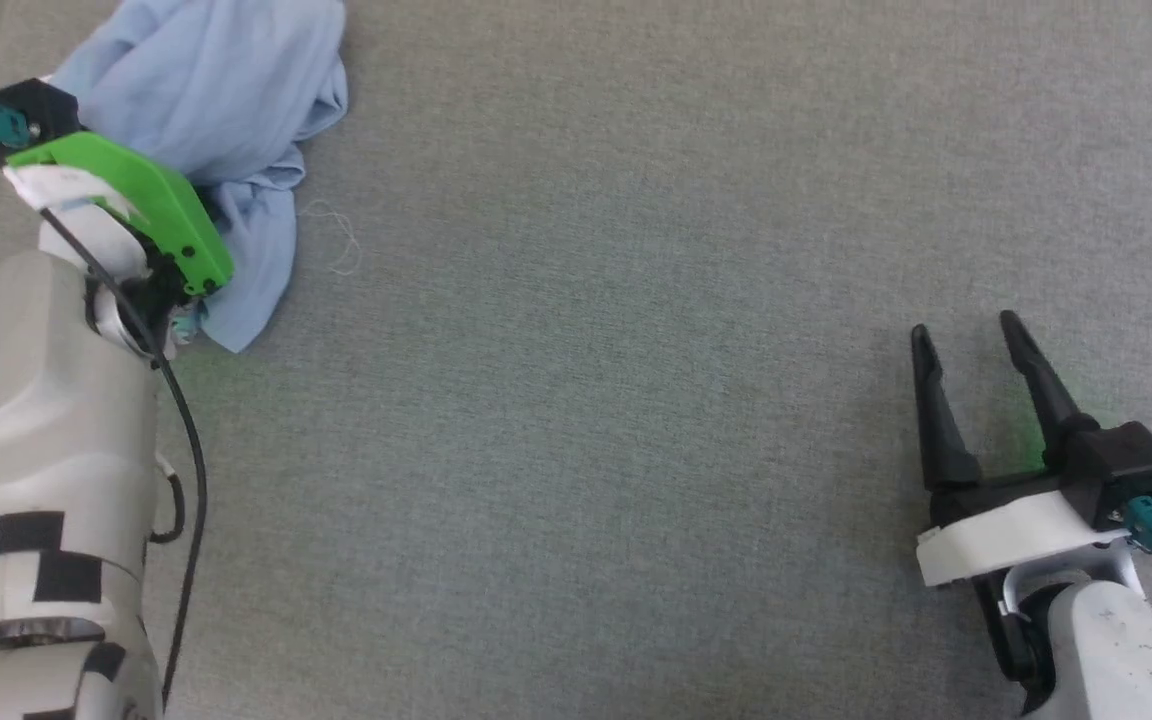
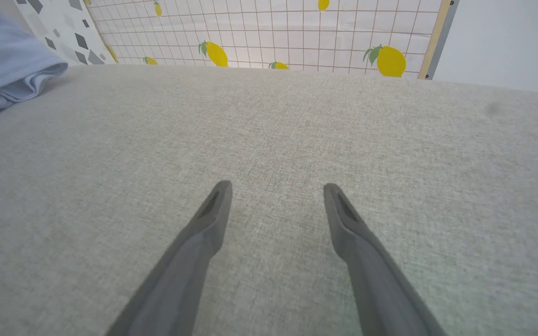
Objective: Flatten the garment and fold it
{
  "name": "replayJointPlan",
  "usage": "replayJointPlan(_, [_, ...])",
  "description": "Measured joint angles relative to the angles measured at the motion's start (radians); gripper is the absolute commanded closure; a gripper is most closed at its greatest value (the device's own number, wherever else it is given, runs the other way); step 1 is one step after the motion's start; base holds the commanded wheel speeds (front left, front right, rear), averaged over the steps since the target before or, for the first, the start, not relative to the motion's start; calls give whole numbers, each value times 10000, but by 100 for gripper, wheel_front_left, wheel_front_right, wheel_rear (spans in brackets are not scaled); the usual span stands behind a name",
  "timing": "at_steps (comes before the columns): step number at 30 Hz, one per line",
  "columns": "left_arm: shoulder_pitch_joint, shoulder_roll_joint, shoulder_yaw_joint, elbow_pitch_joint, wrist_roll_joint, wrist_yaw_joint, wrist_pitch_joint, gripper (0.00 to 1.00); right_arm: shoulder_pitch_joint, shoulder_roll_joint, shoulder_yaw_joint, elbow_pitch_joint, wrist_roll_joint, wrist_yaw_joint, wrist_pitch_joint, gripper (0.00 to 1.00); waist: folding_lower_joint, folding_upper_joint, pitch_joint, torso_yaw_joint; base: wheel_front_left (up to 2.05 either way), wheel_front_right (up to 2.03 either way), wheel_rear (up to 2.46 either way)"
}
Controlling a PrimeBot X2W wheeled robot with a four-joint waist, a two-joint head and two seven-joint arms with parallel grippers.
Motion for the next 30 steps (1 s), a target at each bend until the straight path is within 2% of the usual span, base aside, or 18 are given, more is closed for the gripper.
replayJointPlan(5, [133,-98,132,-360,-107,-19,-974,100,-2,0,144,305,111,0,-38,0,0,0,-372,147,0,0,0])
replayJointPlan(11, [-97,234,169,-1244,-107,-123,-1793,100,-18,2,341,750,372,0,-205,0,0,0,-907,299,0,0,0])
replayJointPlan(15, [-456,485,27,-1973,-77,-244,-1845,100,-114,4,466,1087,585,0,-316,0,0,0,-1291,339,0,0,0])
replayJointPlan(22, [-805,604,-301,-3185,-21,-364,-1565,100,-129,4,616,1547,901,0,-458,0,0,0,-1903,225,0,0,0])
replayJointPlan(30, [-852,278,-1043,-4483,-150,-546,-1095,100,-198,2,692,1985,1223,0,-541,0,0,0,-2467,-382,0,0,0])
